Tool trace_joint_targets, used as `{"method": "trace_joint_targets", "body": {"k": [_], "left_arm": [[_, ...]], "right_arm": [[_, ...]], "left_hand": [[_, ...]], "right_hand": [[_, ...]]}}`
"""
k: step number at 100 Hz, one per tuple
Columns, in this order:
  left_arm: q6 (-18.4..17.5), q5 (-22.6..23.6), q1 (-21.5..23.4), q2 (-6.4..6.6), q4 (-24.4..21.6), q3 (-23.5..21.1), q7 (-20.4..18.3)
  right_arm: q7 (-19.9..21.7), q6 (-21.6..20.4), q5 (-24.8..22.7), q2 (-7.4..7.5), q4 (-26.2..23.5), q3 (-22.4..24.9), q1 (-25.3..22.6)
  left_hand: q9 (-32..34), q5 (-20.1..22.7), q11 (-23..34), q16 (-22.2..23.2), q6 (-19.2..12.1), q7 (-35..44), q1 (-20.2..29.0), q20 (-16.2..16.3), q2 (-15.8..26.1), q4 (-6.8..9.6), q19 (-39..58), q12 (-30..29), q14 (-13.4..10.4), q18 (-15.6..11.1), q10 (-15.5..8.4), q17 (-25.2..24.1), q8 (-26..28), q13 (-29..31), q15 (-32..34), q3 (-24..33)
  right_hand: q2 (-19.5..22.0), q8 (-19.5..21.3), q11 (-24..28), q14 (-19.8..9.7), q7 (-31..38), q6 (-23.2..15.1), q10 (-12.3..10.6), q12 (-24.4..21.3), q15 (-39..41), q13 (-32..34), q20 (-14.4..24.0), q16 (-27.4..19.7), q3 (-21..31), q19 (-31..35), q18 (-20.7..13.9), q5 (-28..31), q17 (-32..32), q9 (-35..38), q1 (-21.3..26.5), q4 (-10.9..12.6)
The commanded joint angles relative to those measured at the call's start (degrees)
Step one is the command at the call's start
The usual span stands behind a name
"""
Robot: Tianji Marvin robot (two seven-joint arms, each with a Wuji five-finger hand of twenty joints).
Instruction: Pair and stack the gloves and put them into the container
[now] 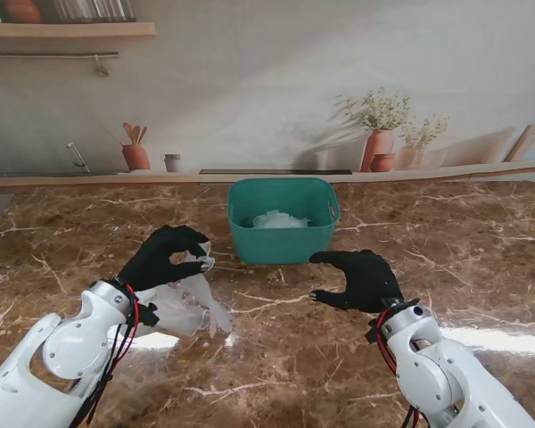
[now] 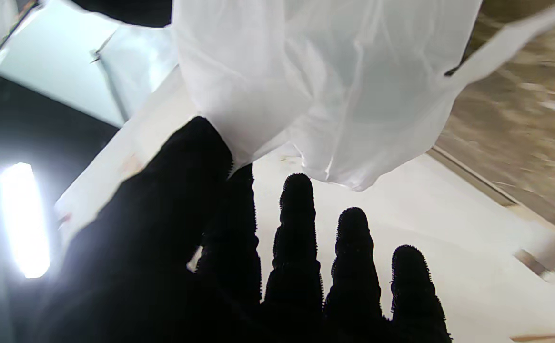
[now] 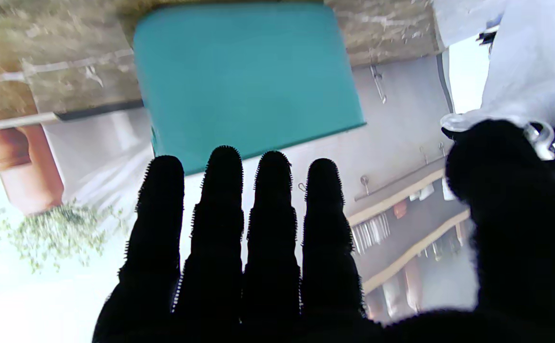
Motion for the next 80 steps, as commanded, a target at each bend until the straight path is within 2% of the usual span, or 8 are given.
{"method": "trace_joint_targets", "body": {"k": [1,11,23,35,44,55,65,80], "left_arm": [[-1.2,-0.5,0.1,-0.7,-2.4,1.2,-0.6],[-2.2,-5.5,0.0,-0.65,-4.4,2.9,-2.5],[-3.1,-11.8,-0.6,-0.46,-5.6,5.4,-5.2],[-3.4,-17.7,-1.4,-0.16,-5.9,7.6,-8.5],[-3.6,-20.6,-2.0,0.0,-5.6,8.8,-10.1],[-3.1,-25.3,-2.3,-0.01,-5.4,9.9,-11.9],[-3.0,-25.5,-2.7,0.02,-4.9,10.5,-12.3],[-2.7,-26.3,-2.9,0.01,-4.3,10.8,-12.7]], "right_arm": [[-0.4,0.7,-0.5,-0.74,-0.4,-0.8,0.3],[-2.6,1.1,-1.3,-0.94,-0.3,-2.0,0.8],[-5.0,1.2,-2.1,-1.11,0.1,-3.7,1.4],[-7.4,0.8,-1.8,-1.45,0.9,-5.3,2.2],[-9.9,0.4,-1.5,-1.81,1.8,-6.6,3.0],[-11.7,-0.6,0.7,-2.48,2.5,-7.9,3.6],[-12.5,-3.2,2.7,-2.94,3.4,-8.7,4.3],[-16.5,-6.9,3.8,-3.75,5.2,-9.8,5.3]], "left_hand": [[-2.7,1.3,-1.5,-0.9,-6.5,0.5,2.1,0.6,3.6,0.88,-3.6,0.5,-1.2,-1.8,-0.4,-0.9,3.2,-2.6,-1.2,-1.0],[-5.8,1.1,-2.3,-1.1,-7.0,0.0,2.5,-0.1,4.0,0.97,-5.7,0.2,-1.7,-2.4,-0.7,-0.5,3.9,-4.9,-1.9,-1.7],[-9.4,0.8,-2.9,-1.3,-7.5,-0.6,3.5,-3.5,4.9,1.45,-8.6,0.0,-2.4,-3.1,-1.4,0.4,5.1,-7.3,-2.8,-3.5],[-13.7,0.3,-3.2,-1.7,-7.6,-1.5,5.2,-10.9,6.0,2.13,-12.1,-0.3,-3.2,-4.0,-2.3,1.6,6.5,-10.1,-3.9,-6.0],[-15.8,0.1,-3.7,-1.9,-8.5,-1.6,5.5,-12.2,6.3,2.27,-12.4,-0.5,-3.5,-4.1,-2.9,1.5,6.9,-11.0,-4.5,-6.4],[-18.5,0.0,-3.4,-2.2,-8.6,-2.0,7.2,-16.6,6.8,2.65,-13.8,-0.6,-4.1,-4.6,-3.6,2.1,7.6,-11.6,-7.4,-7.8],[-19.1,-0.1,-3.5,-2.1,-8.9,-2.0,7.4,-17.2,7.0,2.7,-13.9,-0.7,-4.2,-4.6,-3.8,2.1,7.8,-11.9,-7.8,-8.1],[-19.7,0.0,-3.5,-1.9,-9.3,-2.2,7.7,-18.1,6.8,2.87,-14.0,-0.7,-4.4,-4.7,-4.2,2.1,7.7,-12.2,-8.5,-8.3]], "right_hand": [[-2.3,0.6,0.5,0.0,-0.3,1.2,-0.2,1.0,0.7,2.0,1.7,1.2,-0.6,1.9,0.7,-1.2,0.4,1.0,2.0,1.7],[-4.9,0.0,0.3,0.0,-1.7,3.2,0.0,1.4,1.1,1.7,2.4,1.9,-2.7,2.6,1.0,-4.0,-0.3,-0.5,4.8,1.5],[-4.8,-1.2,-0.2,-0.1,-5.0,6.7,0.4,1.7,1.0,-0.9,2.6,2.7,-4.0,1.6,0.7,-10.1,-2.2,-5.9,3.9,1.0],[-4.0,-1.4,0.0,-0.1,-7.5,9.5,1.0,2.4,0.5,-5.8,3.3,3.4,-4.0,-0.3,0.4,-15.8,-5.4,-12.6,1.3,0.7],[-3.8,-0.6,1.8,-0.5,-9.2,11.5,1.4,3.8,1.1,-9.7,4.7,4.3,-2.7,-1.6,0.1,-20.0,-6.9,-18.0,-0.9,0.4],[-3.6,0.8,3.6,-1.1,-10.0,11.9,1.9,5.5,2.4,-15.3,6.0,5.2,-1.7,-3.2,-0.4,-22.4,-9.4,-24.2,-2.9,-0.1],[-3.5,2.7,6.3,-1.6,-8.4,10.5,1.5,7.5,4.5,-18.0,7.4,6.1,-1.3,-4.3,-0.6,-20.3,-10.5,-25.1,-3.4,-0.3],[-4.0,8.7,10.4,-2.4,3.0,1.9,-0.1,11.2,8.8,-17.2,9.8,7.5,-4.4,-3.4,-0.5,-6.8,-9.1,-19.7,2.1,-0.6]]}}
